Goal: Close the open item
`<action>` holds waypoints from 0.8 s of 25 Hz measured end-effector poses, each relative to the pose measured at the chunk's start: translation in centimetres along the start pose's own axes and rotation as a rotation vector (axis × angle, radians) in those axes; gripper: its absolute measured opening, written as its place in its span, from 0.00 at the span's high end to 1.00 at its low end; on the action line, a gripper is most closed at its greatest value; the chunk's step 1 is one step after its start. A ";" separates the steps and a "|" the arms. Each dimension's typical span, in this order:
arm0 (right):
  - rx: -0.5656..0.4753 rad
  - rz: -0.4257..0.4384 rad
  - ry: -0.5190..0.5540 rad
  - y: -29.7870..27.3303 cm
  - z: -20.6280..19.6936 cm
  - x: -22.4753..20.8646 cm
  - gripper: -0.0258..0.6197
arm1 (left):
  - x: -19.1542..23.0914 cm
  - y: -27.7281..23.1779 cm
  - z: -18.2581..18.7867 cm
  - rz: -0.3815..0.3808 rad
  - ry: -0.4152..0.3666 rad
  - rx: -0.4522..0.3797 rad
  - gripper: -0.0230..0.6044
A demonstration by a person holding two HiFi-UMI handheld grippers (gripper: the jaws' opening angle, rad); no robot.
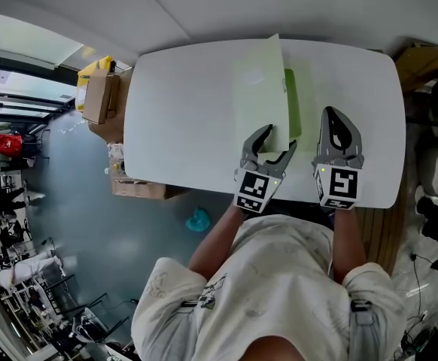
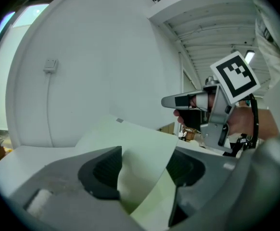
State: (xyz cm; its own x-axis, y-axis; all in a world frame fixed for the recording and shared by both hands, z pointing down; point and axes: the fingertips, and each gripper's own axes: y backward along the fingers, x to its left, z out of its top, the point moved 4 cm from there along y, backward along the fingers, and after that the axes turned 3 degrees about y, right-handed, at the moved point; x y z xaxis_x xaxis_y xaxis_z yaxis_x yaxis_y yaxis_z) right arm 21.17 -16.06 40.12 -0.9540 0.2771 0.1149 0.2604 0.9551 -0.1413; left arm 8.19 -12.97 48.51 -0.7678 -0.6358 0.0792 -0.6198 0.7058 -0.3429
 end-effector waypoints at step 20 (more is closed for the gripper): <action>0.054 -0.024 0.009 -1.3 -1.7 -0.8 0.96 | -1.8 -1.9 -1.5 -0.186 -0.021 0.016 0.49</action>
State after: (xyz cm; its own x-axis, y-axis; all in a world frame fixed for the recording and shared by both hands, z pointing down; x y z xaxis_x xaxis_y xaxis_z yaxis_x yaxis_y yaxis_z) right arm 21.82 -17.35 41.89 -0.9584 0.2554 0.1273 0.2289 0.9545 -0.1913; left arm 10.52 -12.64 50.45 -0.6361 -0.7617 0.1229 -0.7484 0.5703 -0.3386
